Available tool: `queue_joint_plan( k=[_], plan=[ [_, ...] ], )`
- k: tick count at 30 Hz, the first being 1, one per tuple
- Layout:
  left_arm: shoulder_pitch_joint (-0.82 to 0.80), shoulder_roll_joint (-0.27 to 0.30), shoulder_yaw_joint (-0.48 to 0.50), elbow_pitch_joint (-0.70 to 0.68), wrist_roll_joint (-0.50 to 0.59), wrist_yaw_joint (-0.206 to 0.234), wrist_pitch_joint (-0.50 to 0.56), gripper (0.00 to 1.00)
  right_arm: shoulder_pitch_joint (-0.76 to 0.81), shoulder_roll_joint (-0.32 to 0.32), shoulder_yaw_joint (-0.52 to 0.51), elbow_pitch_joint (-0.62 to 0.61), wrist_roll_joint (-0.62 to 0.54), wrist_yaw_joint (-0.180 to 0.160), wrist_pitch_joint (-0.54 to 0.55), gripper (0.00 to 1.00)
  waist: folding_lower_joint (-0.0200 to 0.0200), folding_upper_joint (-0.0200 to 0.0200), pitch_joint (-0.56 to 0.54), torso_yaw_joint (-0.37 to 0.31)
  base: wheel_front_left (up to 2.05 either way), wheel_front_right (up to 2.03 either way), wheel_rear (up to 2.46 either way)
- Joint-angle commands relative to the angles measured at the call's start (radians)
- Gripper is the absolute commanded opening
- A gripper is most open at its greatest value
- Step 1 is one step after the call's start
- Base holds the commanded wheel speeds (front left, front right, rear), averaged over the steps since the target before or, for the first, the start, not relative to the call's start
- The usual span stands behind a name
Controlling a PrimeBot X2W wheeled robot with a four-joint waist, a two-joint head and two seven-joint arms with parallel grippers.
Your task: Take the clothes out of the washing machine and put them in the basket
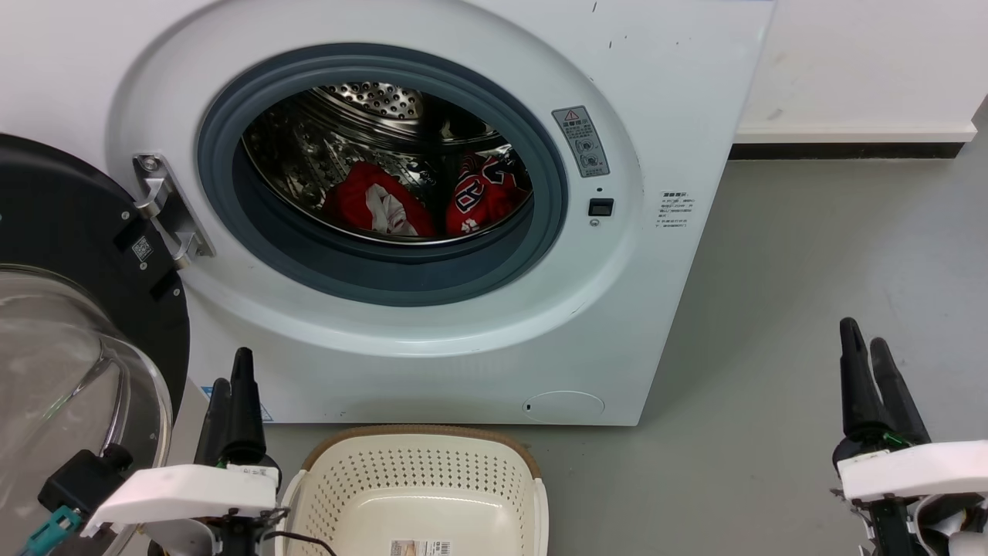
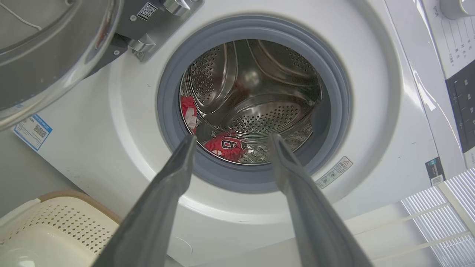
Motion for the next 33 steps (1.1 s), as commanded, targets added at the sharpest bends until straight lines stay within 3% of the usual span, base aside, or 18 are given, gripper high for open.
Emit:
queue_joint_plan(
  k=[1, 12, 22, 23, 33],
  plan=[
    [0.005, 0.002, -0.008, -0.027, 0.033, 0.007, -0.011, 1.00, -0.006, -0.004, 0.008, -0.036, -0.062, 0.000, -0.012, 1.00, 0.0000, 0.0000, 0.000, 0.000, 0.00, 0.00, 0.00],
    [0.032, 0.002, -0.027, -0.072, 0.178, -0.031, -0.046, 1.00, 0.014, -0.004, 0.052, -0.107, -0.293, 0.000, -0.048, 1.00, 0.0000, 0.0000, 0.000, 0.000, 0.00, 0.00, 0.00],
    [0.049, 0.003, -0.071, -0.103, 0.363, -0.002, -0.076, 1.00, 0.031, -0.004, 0.078, -0.137, -0.467, 0.000, -0.077, 1.00, 0.0000, 0.0000, 0.000, 0.000, 0.00, 0.00, 0.00],
    [0.053, 0.003, -0.088, -0.115, 0.423, 0.007, -0.084, 1.00, 0.033, -0.004, 0.079, -0.147, -0.510, 0.000, -0.084, 1.00, 0.0000, 0.0000, 0.002, 0.000, 0.00, 0.00, 0.00],
    [0.067, 0.003, -0.130, -0.129, 0.573, 0.040, -0.109, 1.00, 0.048, -0.004, 0.085, -0.151, -0.653, 0.000, -0.111, 1.00, 0.0000, 0.0000, 0.003, 0.001, 0.00, 0.00, 0.00]
  ],
)
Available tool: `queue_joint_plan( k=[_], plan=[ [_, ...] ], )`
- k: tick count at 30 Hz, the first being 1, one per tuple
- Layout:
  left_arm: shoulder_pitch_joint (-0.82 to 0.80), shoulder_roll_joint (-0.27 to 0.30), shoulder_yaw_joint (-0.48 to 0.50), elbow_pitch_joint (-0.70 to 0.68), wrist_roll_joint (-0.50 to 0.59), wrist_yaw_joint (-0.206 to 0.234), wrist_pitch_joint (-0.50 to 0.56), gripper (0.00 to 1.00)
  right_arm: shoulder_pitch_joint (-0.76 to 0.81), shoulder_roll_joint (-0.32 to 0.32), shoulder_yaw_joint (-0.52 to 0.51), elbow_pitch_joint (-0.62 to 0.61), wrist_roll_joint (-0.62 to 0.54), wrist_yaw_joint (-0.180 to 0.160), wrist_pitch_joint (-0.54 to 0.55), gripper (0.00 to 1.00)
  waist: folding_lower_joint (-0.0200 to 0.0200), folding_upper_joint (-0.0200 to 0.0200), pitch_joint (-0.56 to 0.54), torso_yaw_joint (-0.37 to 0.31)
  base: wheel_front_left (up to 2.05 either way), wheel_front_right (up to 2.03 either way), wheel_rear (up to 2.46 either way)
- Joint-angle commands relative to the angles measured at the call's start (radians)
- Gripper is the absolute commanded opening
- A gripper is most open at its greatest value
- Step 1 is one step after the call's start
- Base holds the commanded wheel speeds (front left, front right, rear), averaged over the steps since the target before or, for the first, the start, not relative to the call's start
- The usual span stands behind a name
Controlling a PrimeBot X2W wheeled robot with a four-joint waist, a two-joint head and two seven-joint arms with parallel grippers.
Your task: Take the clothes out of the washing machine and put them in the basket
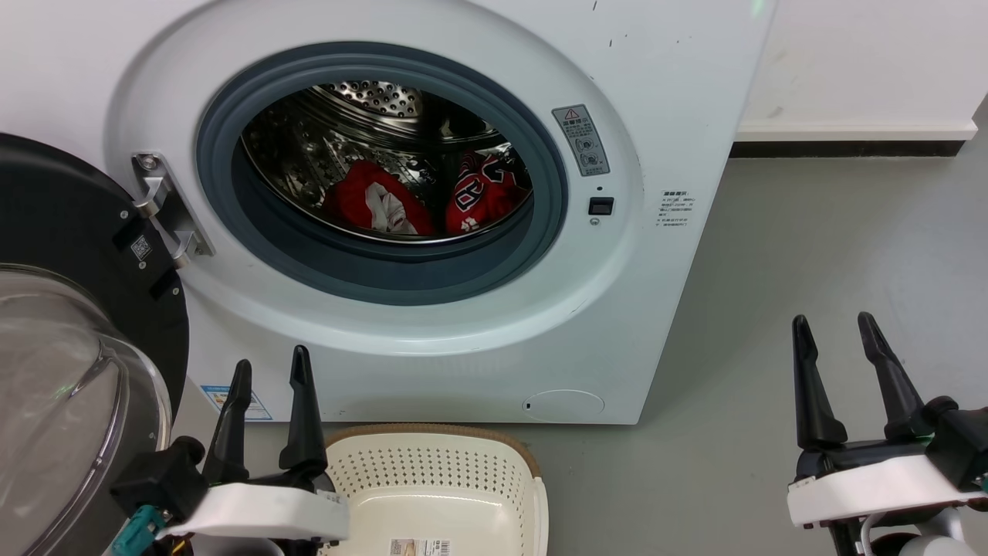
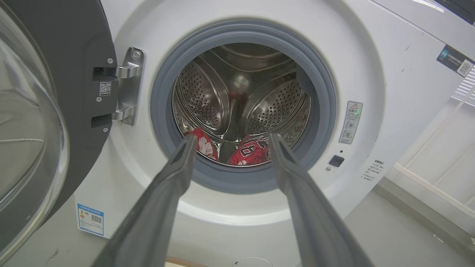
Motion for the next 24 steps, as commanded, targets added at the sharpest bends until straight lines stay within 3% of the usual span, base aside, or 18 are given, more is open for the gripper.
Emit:
queue_joint_plan(
  k=[1, 13, 24],
  plan=[
    [0.007, 0.002, -0.008, -0.009, 0.037, 0.008, -0.010, 1.00, 0.006, -0.004, 0.003, -0.007, -0.042, 0.000, -0.013, 1.00, 0.0000, -0.0001, 0.000, 0.000, 0.00, 0.00, 0.00],
    [0.030, 0.005, -0.043, 0.059, 0.158, 0.001, -0.038, 1.00, 0.031, -0.004, 0.019, 0.028, -0.164, 0.000, -0.040, 1.00, 0.0000, -0.0001, 0.000, -0.001, 0.00, 0.00, 0.00],
    [0.033, 0.031, -0.102, 0.084, 0.289, 0.049, -0.064, 1.00, 0.038, -0.004, 0.031, 0.028, -0.282, 0.000, -0.066, 1.00, -0.0001, -0.0001, 0.001, -0.003, 0.00, 0.00, 0.00]
  ],
)
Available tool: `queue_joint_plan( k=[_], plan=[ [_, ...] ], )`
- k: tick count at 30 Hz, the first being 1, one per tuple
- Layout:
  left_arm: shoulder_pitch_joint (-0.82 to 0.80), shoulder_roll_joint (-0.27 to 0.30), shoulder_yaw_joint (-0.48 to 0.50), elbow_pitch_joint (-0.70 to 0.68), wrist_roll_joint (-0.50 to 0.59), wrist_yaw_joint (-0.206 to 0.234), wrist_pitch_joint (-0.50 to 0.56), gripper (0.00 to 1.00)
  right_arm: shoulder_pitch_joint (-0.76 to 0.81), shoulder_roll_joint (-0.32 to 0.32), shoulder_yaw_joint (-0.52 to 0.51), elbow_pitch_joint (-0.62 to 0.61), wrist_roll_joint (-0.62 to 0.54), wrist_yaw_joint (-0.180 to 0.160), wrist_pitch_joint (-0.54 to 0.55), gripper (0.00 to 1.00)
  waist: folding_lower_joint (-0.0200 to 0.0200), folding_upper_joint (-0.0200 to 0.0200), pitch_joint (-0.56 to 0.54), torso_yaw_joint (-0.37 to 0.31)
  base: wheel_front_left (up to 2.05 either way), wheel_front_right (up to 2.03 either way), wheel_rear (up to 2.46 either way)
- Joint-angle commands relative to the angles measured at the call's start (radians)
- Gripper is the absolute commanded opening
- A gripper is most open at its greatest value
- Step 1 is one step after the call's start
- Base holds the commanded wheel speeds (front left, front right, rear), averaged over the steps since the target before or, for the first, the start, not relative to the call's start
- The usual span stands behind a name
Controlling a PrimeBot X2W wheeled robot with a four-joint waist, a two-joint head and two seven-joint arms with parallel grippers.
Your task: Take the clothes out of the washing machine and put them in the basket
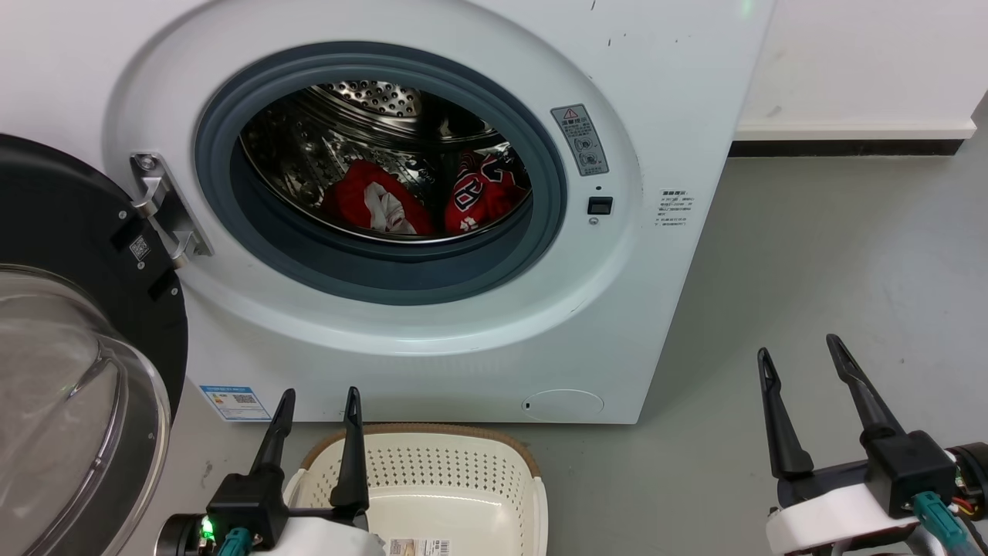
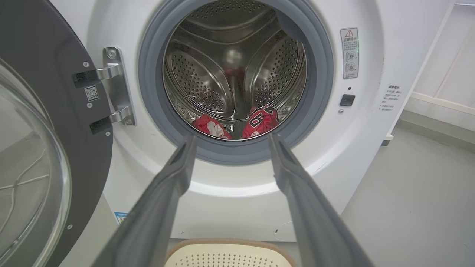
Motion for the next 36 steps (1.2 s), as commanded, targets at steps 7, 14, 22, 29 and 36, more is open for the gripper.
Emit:
queue_joint_plan(
  k=[7, 14, 22, 29, 36],
  plan=[
    [0.012, -0.001, -0.001, 0.010, 0.024, -0.010, -0.022, 1.00, 0.022, -0.004, -0.011, 0.030, 0.014, 0.000, -0.023, 1.00, 0.0000, 0.0000, -0.003, 0.000, 0.00, 0.00, 0.00],
    [0.023, -0.009, 0.012, 0.012, 0.071, -0.036, -0.035, 1.00, 0.025, -0.003, -0.014, 0.105, 0.058, 0.000, -0.034, 1.00, 0.0000, 0.0000, -0.005, -0.002, 0.00, 0.00, 0.00],
    [0.032, -0.015, 0.008, 0.018, 0.141, -0.044, -0.050, 1.00, 0.019, -0.003, -0.007, 0.131, -0.007, 0.000, -0.049, 1.00, 0.0000, 0.0000, -0.004, -0.003, 0.00, 0.00, 0.00],
    [0.031, -0.019, 0.012, 0.021, 0.150, -0.046, -0.050, 1.00, 0.012, -0.003, -0.008, 0.133, -0.006, 0.000, -0.049, 1.00, 0.0000, 0.0000, -0.003, -0.004, 0.00, 0.00, 0.00],
    [0.034, -0.021, 0.019, 0.018, 0.152, -0.051, -0.050, 1.00, 0.006, -0.003, -0.006, 0.133, -0.003, 0.000, -0.049, 1.00, 0.0000, 0.0000, 0.002, -0.012, 0.00, 0.00, 0.00]
  ],
)
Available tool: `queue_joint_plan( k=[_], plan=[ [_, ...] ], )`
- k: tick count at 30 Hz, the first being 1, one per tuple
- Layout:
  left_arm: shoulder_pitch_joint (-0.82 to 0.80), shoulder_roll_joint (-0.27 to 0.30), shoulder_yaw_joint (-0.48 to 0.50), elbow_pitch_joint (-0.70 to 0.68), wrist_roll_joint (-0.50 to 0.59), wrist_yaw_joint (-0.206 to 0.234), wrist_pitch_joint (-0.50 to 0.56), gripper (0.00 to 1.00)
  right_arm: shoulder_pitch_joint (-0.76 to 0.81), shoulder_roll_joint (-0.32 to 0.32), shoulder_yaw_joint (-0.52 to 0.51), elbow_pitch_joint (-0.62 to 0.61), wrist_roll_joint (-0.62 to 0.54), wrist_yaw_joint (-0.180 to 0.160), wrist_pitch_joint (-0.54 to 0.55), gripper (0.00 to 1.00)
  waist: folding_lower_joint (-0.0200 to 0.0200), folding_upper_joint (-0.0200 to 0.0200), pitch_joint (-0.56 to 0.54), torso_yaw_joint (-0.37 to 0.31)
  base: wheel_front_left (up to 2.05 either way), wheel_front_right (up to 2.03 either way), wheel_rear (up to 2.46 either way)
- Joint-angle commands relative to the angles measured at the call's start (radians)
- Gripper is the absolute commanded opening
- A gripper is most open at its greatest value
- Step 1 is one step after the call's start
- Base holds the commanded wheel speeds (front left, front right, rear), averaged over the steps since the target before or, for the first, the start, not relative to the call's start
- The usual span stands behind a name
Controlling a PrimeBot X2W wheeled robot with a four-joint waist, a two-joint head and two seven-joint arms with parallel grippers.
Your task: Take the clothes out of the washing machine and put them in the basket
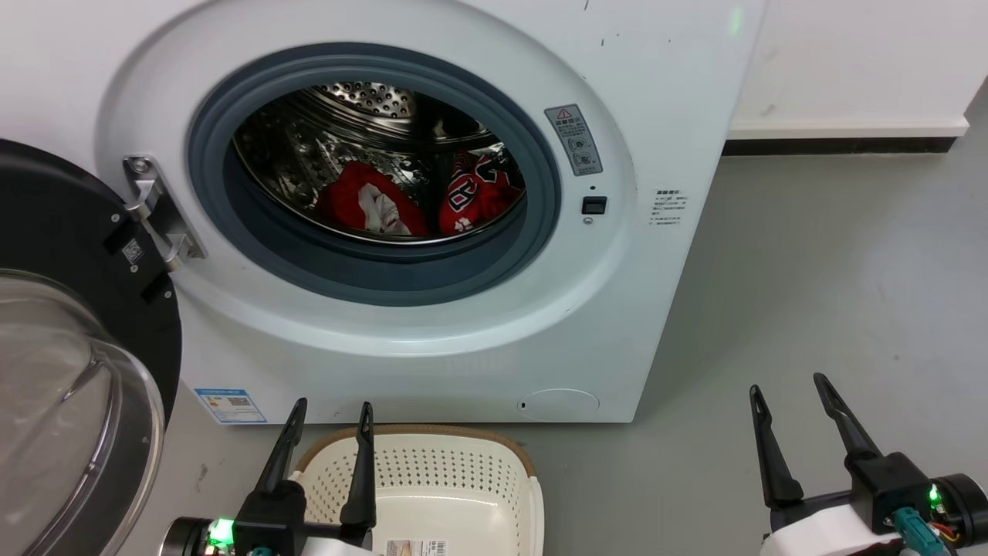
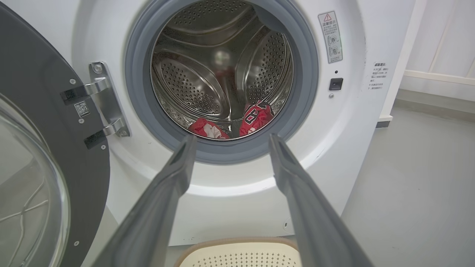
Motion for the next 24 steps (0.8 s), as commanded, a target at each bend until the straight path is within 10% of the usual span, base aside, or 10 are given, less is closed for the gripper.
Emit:
queue_joint_plan(
  k=[1, 9, 24],
  plan=[
    [0.011, -0.001, 0.007, -0.003, 0.007, -0.004, -0.003, 1.00, -0.010, -0.002, 0.004, 0.000, 0.004, -0.001, -0.002, 1.00, 0.0000, 0.0000, 0.006, -0.009, 0.00, 0.00, 0.00],
    [-0.068, 0.032, 0.029, 0.050, 0.007, -0.028, -0.003, 1.00, -0.064, -0.002, -0.009, -0.018, 0.023, -0.001, -0.002, 1.00, 0.0000, 0.0000, 0.117, -0.075, 0.00, 0.00, 0.00],
    [-0.803, 0.343, 0.034, 0.503, 0.051, -0.145, 0.061, 1.00, -0.223, 0.000, 0.017, -0.059, 0.108, -0.001, -0.002, 1.00, 0.0000, 0.0000, 0.517, -0.234, 0.00, 0.00, 0.00]
  ],
)
